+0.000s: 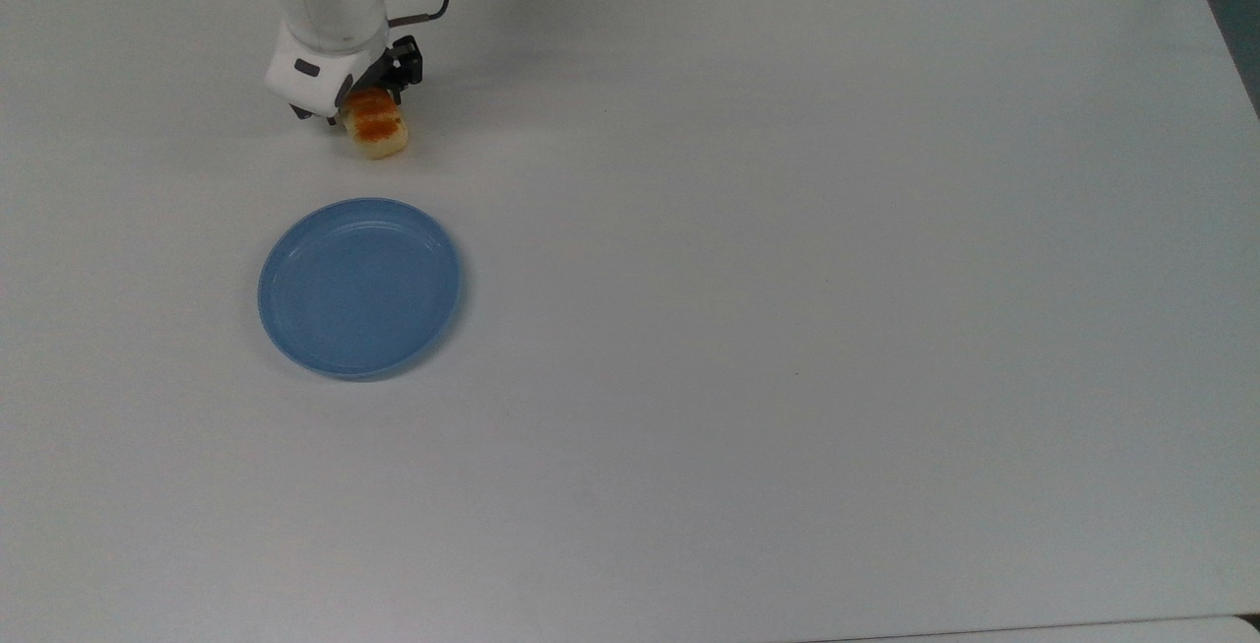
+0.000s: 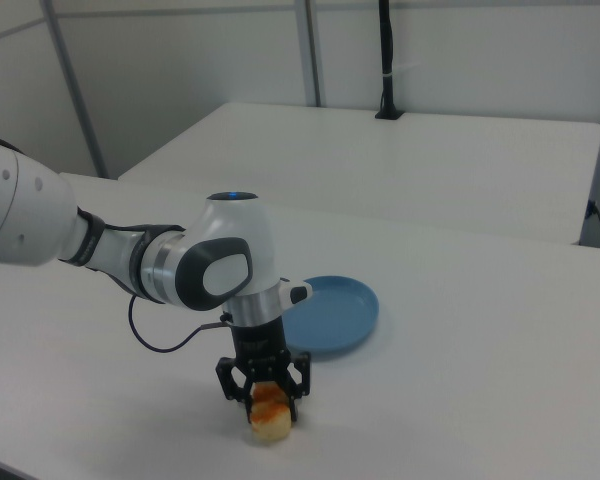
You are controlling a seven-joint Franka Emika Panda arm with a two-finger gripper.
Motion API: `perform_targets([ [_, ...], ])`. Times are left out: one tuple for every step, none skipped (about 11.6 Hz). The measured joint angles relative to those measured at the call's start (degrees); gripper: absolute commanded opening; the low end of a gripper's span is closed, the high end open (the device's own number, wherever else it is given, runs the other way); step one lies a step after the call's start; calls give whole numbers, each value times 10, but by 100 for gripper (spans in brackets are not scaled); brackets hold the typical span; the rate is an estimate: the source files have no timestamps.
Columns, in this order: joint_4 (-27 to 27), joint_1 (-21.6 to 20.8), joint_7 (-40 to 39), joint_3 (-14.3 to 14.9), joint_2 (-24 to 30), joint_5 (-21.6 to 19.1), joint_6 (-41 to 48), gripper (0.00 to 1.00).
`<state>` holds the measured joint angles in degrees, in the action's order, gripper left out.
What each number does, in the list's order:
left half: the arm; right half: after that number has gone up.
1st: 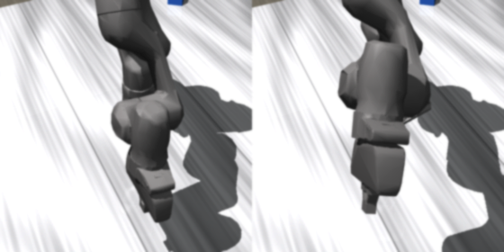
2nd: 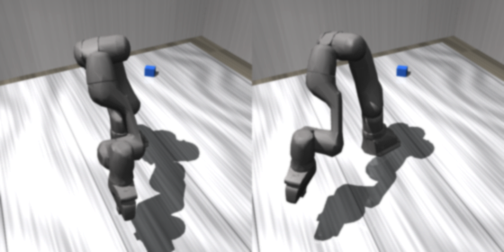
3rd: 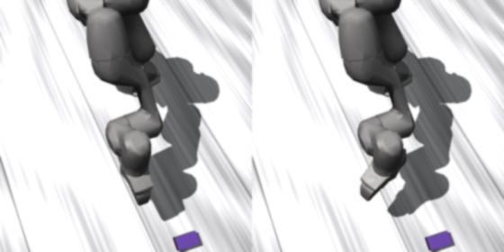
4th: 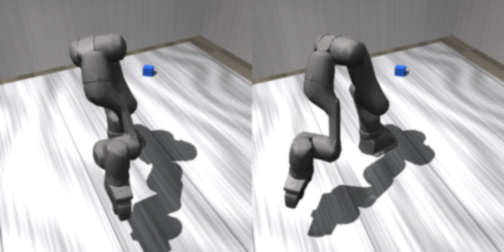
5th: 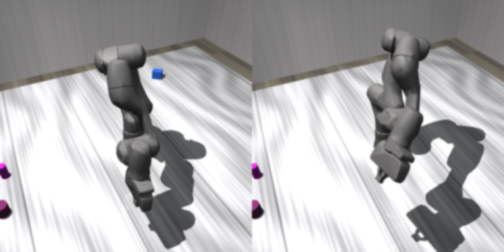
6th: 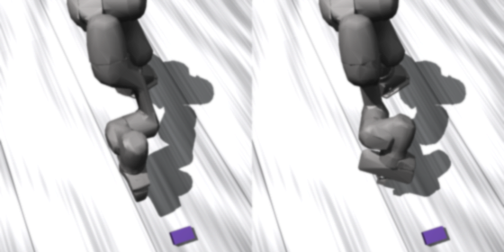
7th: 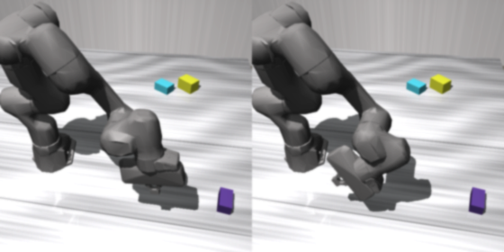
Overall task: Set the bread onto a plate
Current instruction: 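Lift the bread roll and carry it over the light-blue plate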
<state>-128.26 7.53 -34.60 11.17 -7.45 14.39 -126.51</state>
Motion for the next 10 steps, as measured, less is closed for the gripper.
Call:
perform_targets([
  [2,9,-1,0,0,0,0,54],
  [8,19,-1,0,0,-14,0,54],
  [21,24,-1,0,0,-36,12,54],
  [47,25,0,0,1,-60,35,54],
  [79,25,14,-1,1,-80,55,54],
  [114,25,39,-5,-1,-94,69,54],
  [147,19,74,-8,-8,-99,74,54],
  [182,9,113,-10,-24,-104,75,55],
  [218,-1,149,-11,-47,-112,75,55],
  [255,-9,182,-12,-75,-124,76,57],
])
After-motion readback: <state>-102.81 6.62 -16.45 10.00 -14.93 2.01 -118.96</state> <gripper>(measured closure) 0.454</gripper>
